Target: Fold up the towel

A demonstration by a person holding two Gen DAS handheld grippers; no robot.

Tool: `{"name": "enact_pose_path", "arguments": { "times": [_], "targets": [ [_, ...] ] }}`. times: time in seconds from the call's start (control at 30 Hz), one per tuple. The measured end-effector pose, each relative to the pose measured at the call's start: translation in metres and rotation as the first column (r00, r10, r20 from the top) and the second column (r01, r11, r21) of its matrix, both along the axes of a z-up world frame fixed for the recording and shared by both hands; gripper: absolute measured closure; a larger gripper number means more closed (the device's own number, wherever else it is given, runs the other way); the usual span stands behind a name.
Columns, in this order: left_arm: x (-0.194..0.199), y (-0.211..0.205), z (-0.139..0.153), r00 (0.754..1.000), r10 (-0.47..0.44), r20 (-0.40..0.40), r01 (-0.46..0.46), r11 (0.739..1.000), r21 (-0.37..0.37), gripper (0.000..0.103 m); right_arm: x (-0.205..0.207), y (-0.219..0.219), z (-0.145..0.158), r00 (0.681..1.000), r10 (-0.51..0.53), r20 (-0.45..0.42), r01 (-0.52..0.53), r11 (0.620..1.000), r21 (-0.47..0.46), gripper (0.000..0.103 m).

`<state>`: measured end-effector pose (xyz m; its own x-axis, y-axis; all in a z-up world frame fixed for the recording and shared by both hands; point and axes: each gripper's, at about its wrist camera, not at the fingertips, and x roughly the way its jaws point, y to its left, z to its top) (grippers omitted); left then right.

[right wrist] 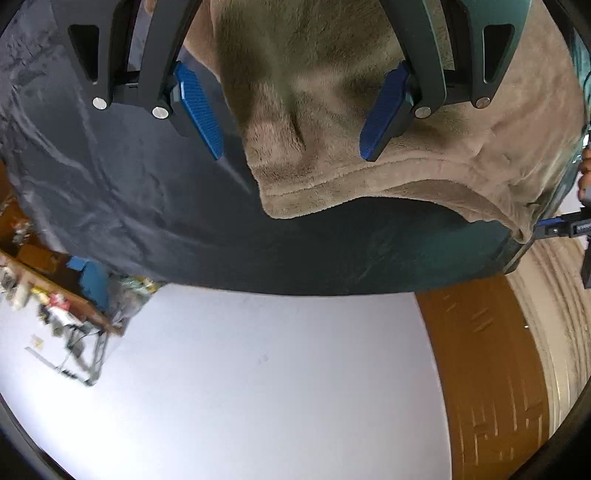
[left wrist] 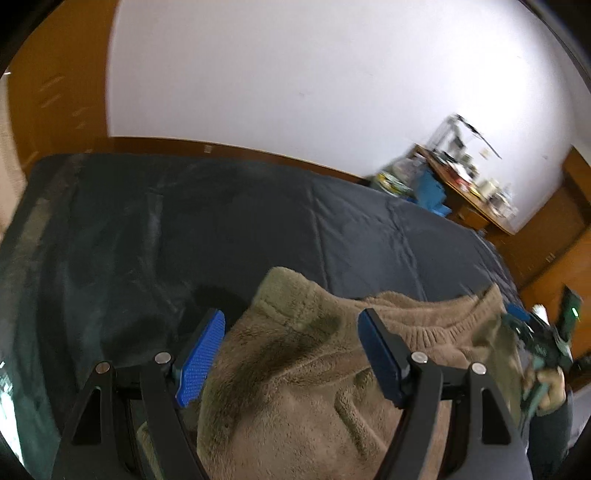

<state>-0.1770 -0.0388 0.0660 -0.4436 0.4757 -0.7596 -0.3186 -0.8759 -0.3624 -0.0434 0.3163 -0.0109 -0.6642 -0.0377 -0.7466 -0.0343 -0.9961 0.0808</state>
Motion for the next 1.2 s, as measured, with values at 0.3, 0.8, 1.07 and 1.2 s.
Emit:
{"name": "enact_pose_path", "arguments": {
  "times": [0.3,0.8,1.07,1.2],
  "targets": [
    [-0.02,0.003,-0.027,0.991,0.082,0.105,-0.082,0.997,-0.009,0.077,-0.017,0.016,-0.025,0.999,0.039,0.036,-0.035,0.993,-0.112,0.074],
    [-0.01,-0.004,-0.043,0.982,0.185,0.04,-0.181,0.979,-0.09,0.071,-0.031,0.002,-0.031,0.997,-0.072,-0.003,0.072,0.995,0.071,0.086],
    [-0.004,-0.014,-0.03,0.97,0.24,0.035,-0.235,0.965,-0.114,0.04,-0.014,0.014,-0.031,0.992,-0.125,0.005,0.125,0.989,0.081,0.037],
    [0.022,-0.043,0.003,0.959,0.283,-0.022,-0.284,0.955,-0.09,0.032,0.012,0.011,-0.002,0.992,-0.113,-0.056,0.115,0.993,0.038,0.037]
  ]
}}
